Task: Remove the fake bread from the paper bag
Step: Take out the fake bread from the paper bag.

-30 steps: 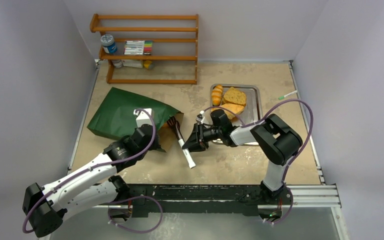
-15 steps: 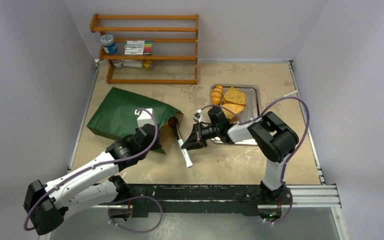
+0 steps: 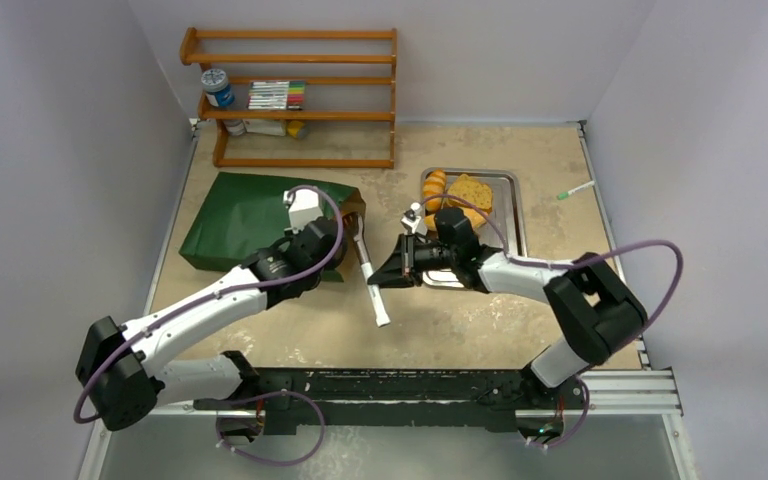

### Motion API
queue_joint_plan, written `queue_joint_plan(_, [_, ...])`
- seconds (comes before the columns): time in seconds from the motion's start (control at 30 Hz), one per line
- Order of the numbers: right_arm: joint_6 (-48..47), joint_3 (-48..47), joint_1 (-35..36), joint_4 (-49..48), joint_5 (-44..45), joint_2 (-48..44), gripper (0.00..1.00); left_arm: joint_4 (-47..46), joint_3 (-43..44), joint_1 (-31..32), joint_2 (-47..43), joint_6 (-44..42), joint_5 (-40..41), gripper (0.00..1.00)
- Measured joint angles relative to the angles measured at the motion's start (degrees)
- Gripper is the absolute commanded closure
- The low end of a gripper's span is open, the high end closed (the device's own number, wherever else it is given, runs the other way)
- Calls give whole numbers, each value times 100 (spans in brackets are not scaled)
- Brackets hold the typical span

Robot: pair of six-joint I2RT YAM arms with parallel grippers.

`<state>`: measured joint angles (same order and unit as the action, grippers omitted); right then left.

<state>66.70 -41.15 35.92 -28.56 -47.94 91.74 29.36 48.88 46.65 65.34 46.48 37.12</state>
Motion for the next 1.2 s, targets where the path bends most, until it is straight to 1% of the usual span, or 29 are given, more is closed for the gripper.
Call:
queue_joint_plan(0.2, [127, 264, 0, 310, 474, -855, 100, -46, 511, -216, 455, -55, -74, 100])
queue_joint_plan(0.47, [282, 540, -2, 999, 1257, -1993, 100, -79, 728, -614, 647, -131, -407, 100])
queue_joint_plan(0.7, [361, 542, -59, 1458, 1921, -2872, 100, -57, 804, -769, 704, -173, -586, 100])
queue_joint_plan(1.0, [376, 503, -160, 1998, 2448, -3327, 100, -59, 962, -916, 905, -214, -754, 100])
queue_joint_plan(1.2, [299, 186, -162, 2533, 2793, -3595, 100, -59, 1069, -1005, 1110, -214, -826, 100])
